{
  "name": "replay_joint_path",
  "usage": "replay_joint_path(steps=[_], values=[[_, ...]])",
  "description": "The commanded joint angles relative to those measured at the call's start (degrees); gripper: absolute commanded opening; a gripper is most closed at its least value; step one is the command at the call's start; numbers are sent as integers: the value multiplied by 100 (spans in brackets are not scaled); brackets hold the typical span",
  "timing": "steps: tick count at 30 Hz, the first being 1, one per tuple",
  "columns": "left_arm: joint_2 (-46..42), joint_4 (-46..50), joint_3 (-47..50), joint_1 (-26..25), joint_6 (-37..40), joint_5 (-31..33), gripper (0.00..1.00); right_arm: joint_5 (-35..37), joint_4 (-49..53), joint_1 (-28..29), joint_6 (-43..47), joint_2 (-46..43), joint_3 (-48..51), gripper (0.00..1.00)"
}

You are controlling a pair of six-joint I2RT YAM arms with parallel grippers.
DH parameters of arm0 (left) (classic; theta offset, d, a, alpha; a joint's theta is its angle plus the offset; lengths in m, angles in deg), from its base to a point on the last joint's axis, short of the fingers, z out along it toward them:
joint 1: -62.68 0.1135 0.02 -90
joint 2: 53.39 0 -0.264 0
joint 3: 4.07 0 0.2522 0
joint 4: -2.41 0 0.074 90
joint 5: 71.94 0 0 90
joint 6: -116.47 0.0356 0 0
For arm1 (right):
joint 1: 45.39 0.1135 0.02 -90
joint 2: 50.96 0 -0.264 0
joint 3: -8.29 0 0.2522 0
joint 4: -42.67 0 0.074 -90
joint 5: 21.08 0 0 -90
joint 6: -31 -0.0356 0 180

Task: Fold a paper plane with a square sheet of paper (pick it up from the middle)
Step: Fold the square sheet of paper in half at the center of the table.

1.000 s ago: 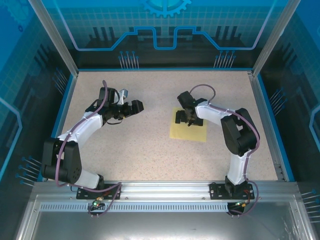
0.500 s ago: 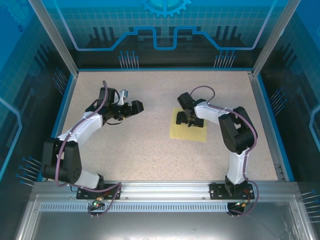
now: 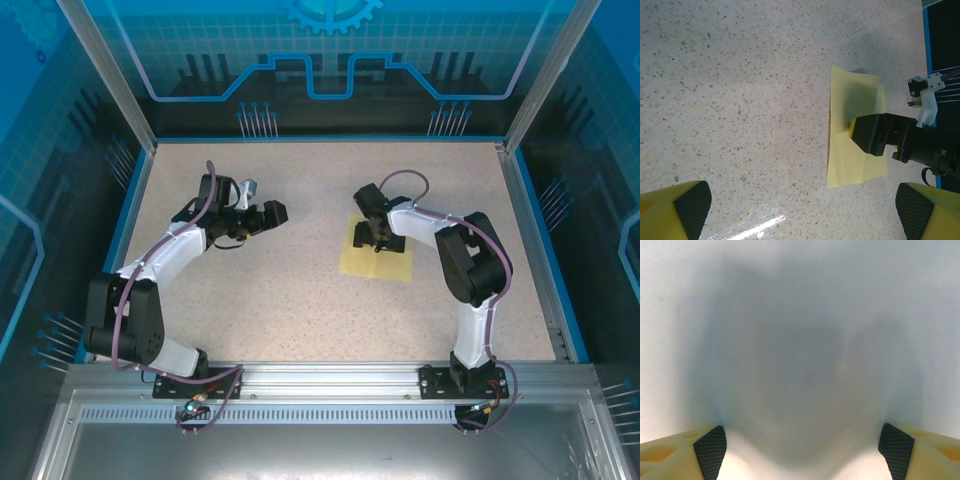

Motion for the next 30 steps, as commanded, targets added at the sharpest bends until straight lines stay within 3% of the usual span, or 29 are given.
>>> replay_joint_path(steps=[1, 19, 30], values=[[64, 105, -140, -31, 159, -191, 99, -14, 154, 24, 22, 339, 95, 83], [35, 147, -176, -36, 167, -241, 99, -48, 51, 112, 265, -348, -63, 41], [-218, 472, -255, 13, 51, -168, 99, -559, -100, 262, 205, -808, -104, 28]])
